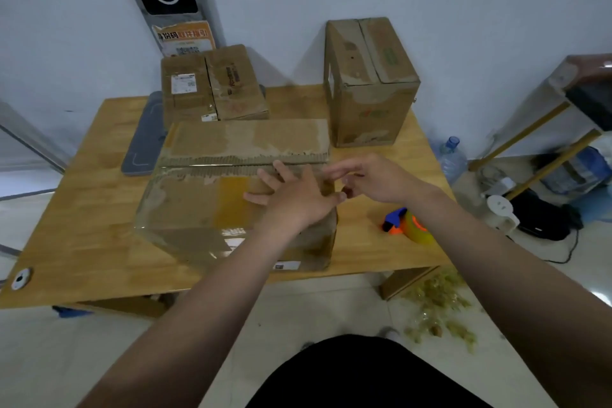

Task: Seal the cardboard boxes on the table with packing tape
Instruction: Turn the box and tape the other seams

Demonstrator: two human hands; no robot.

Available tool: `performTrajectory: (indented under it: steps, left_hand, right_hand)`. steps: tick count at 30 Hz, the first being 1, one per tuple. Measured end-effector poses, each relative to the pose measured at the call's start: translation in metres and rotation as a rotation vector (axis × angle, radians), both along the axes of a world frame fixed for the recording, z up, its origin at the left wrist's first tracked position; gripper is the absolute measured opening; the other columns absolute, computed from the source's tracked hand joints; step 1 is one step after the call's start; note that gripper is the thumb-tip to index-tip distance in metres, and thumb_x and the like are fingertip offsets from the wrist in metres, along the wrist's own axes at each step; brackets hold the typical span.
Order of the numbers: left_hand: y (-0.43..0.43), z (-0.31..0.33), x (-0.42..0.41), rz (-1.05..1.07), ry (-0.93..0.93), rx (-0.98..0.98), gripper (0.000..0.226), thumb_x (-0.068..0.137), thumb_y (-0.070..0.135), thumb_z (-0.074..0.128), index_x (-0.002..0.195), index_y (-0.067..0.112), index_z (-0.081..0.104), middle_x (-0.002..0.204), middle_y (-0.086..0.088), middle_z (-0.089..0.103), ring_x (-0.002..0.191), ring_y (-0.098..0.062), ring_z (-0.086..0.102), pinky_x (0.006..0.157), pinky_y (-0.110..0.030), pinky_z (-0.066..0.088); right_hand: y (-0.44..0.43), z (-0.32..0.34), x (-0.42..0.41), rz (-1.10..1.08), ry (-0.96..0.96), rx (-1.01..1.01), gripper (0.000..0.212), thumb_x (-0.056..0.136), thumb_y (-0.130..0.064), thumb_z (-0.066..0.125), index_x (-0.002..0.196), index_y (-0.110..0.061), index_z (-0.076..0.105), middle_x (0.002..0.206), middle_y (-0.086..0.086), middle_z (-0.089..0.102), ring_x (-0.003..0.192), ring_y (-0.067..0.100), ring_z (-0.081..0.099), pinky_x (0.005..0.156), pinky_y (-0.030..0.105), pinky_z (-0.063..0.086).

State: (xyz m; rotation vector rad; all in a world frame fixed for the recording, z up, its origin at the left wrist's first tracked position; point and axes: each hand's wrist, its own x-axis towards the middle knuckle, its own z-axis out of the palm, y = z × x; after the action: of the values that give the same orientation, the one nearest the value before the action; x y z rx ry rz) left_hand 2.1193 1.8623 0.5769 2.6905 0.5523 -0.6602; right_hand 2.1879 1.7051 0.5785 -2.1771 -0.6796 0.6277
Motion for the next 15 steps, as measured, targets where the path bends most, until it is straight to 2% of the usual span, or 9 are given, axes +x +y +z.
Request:
performTrajectory:
  steps: [3,5,7,9,11,13,15]
  left_hand:
    - [-0.017,-0.003,0.012,0.032,-0.062,0.078,0.109,0.086,0.069,0.063,0.164,0.018,0.006,0.166,-0.03,-0.011,0.15,-0.058,-0.009,0.108,-0.085,0.007]
    - [-0.02,-0.002,0.016,0.005,-0.057,0.095,0.106,0.088,0.06,0.067,0.164,0.015,0.007,0.166,-0.03,-0.009,0.151,-0.056,-0.003,0.111,-0.082,0.012]
    - [-0.018,0.0,0.014,-0.032,-0.042,0.098,0.106,0.089,0.059,0.068,0.164,0.017,0.006,0.168,-0.026,-0.007,0.152,-0.053,0.0,0.113,-0.079,0.015]
    - [-0.013,-0.001,0.009,-0.067,-0.05,0.092,0.104,0.086,0.061,0.069,0.164,0.02,0.013,0.17,-0.021,0.0,0.153,-0.049,0.006,0.113,-0.077,0.018]
    - [-0.007,-0.002,0.002,-0.121,-0.065,0.094,0.098,0.083,0.064,0.07,0.161,0.026,0.024,0.17,-0.015,0.007,0.153,-0.045,0.012,0.113,-0.075,0.022]
    - [-0.002,-0.003,-0.006,-0.166,-0.076,0.09,0.094,0.081,0.067,0.069,0.159,0.033,0.029,0.171,-0.011,0.007,0.154,-0.042,0.012,0.114,-0.073,0.022]
    - [0.001,-0.003,-0.015,-0.202,-0.081,0.08,0.094,0.081,0.067,0.07,0.159,0.036,0.029,0.171,-0.007,0.007,0.155,-0.039,0.011,0.115,-0.072,0.021]
  right_hand:
    - [-0.011,-0.001,0.014,-0.05,-0.16,-0.081,0.041,0.103,-0.002,0.046,0.127,-0.026,0.068,0.117,-0.005,0.069,0.1,0.011,0.069,0.091,0.035,0.057]
    - [-0.013,-0.002,0.023,-0.074,-0.286,-0.134,0.038,0.102,-0.004,0.05,0.126,-0.026,0.07,0.127,-0.003,0.067,0.119,0.013,0.06,0.098,0.025,0.046]
    - [-0.009,-0.002,0.032,-0.076,-0.374,-0.132,0.035,0.099,-0.004,0.055,0.124,-0.023,0.071,0.131,-0.001,0.065,0.125,0.016,0.056,0.103,0.026,0.043]
    - [0.002,-0.003,0.041,-0.056,-0.439,-0.121,0.035,0.095,-0.004,0.059,0.122,-0.022,0.072,0.13,0.001,0.066,0.123,0.018,0.059,0.108,0.039,0.045]
    - [0.018,-0.004,0.048,-0.029,-0.477,-0.155,0.036,0.093,-0.009,0.062,0.125,-0.024,0.071,0.138,0.005,0.062,0.129,0.025,0.055,0.114,0.046,0.039]
    - [0.037,-0.003,0.051,-0.004,-0.458,-0.203,0.038,0.095,-0.019,0.064,0.132,-0.028,0.066,0.15,0.006,0.051,0.141,0.029,0.041,0.121,0.04,0.025]
    - [0.053,-0.003,0.052,0.074,-0.422,-0.264,0.041,0.097,-0.033,0.063,0.138,-0.034,0.059,0.158,0.004,0.04,0.148,0.028,0.028,0.122,0.038,0.014]
